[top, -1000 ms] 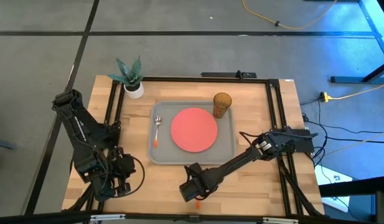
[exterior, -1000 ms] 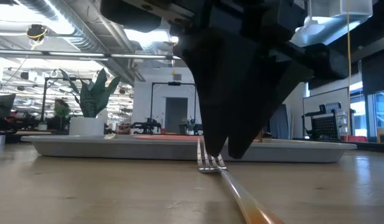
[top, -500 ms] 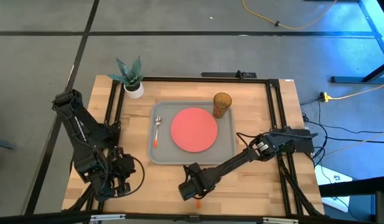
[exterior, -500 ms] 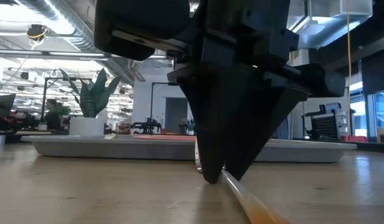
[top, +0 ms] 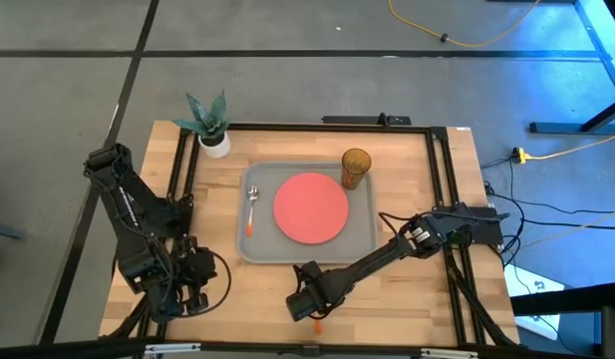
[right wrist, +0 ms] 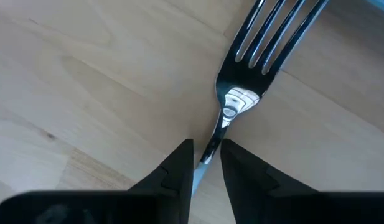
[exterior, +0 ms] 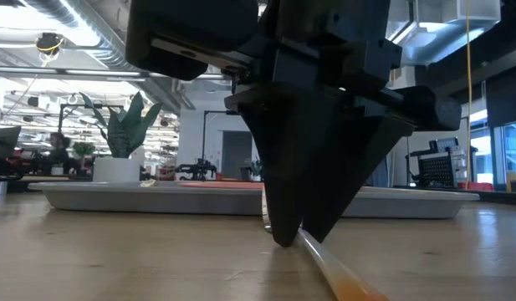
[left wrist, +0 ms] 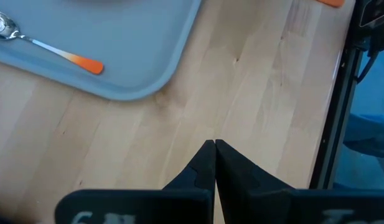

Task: Pick and place plate/cup/fork/spoon on tray
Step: Put the fork beside the orange spoon on the gray tray

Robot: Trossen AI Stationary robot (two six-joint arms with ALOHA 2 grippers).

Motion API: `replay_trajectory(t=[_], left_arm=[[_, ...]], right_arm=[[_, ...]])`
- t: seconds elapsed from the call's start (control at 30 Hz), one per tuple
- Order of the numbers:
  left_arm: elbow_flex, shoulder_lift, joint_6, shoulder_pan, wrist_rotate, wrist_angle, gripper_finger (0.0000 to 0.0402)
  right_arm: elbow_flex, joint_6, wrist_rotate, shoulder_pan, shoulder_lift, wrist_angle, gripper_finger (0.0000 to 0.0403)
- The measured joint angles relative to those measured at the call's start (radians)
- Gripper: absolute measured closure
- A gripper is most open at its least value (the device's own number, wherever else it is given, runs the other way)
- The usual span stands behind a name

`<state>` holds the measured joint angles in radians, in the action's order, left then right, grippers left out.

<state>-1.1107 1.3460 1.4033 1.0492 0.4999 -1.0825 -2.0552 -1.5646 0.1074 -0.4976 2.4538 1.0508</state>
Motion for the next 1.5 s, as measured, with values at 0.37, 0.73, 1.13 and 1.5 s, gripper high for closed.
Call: replay_trajectory(t=[0.37, 0.73, 1.13, 1.5], left_arm=[[0.000, 0.000, 0.000, 0.000, 0.000, 0.000, 0.0401], [0.000, 0.000, 0.000, 0.002, 0.000, -0.001, 0.0401], [0.000, 0.000, -0.052, 0.002, 0.000, -0.001, 0.0401], [0.000, 0.000, -0.053, 0.002, 0.000, 0.000, 0.0401]], right_arm=[[0.001, -0.002, 0.045, -0.002, 0.000, -0.003, 0.0314], [0.003, -0.005, -0.004, -0.003, 0.002, -0.057, 0.0314], [0.003, -0.005, 0.027, -0.004, 0.002, -0.051, 0.0317], [0.001, 0.014, 0.031, -0.004, 0.002, -0.042, 0.0390]])
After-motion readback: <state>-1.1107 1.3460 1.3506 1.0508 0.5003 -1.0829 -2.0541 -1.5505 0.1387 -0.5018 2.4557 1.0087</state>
